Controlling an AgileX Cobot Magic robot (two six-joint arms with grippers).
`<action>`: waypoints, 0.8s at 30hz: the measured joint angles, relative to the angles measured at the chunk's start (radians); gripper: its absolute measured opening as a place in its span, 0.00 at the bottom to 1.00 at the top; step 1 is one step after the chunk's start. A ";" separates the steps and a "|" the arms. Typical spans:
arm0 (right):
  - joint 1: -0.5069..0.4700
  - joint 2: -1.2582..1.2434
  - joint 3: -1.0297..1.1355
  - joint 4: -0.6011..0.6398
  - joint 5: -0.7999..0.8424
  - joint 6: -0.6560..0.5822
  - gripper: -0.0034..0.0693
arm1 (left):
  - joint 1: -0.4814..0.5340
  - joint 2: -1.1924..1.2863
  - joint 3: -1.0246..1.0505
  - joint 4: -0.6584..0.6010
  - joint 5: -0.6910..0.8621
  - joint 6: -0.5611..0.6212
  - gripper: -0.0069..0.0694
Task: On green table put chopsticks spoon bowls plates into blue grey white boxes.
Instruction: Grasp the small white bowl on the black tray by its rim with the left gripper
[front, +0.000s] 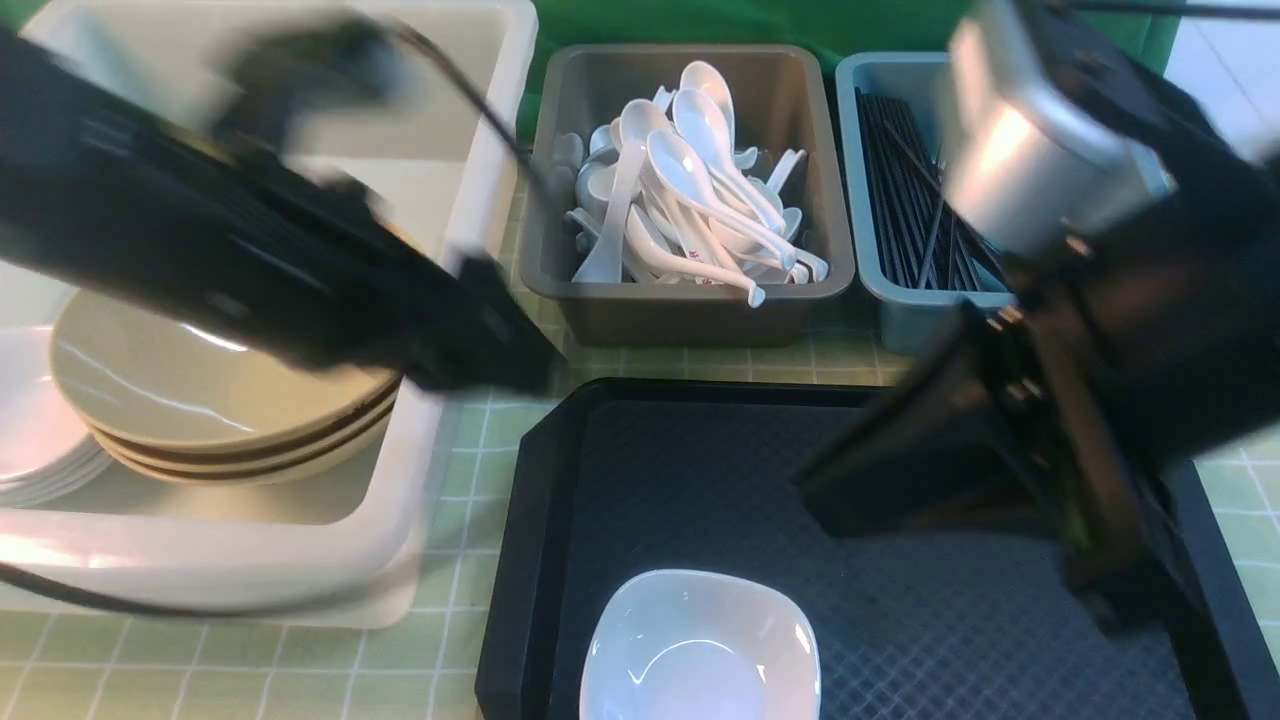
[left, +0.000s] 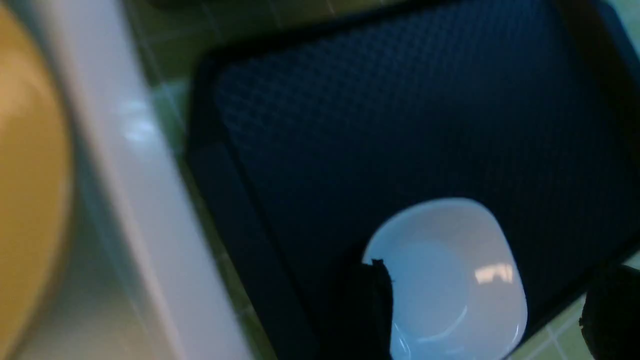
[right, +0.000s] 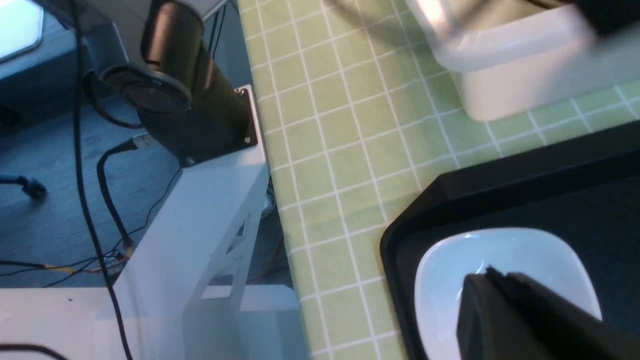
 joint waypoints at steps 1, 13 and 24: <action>0.000 -0.024 0.014 0.000 -0.004 0.000 0.09 | -0.038 0.033 0.000 0.020 0.009 -0.004 0.75; 0.000 -0.175 0.030 0.008 -0.005 0.031 0.10 | -0.181 0.346 0.000 0.048 0.035 -0.139 0.75; 0.000 -0.175 0.030 0.008 0.024 0.040 0.11 | -0.181 0.489 -0.006 0.016 -0.074 -0.155 0.75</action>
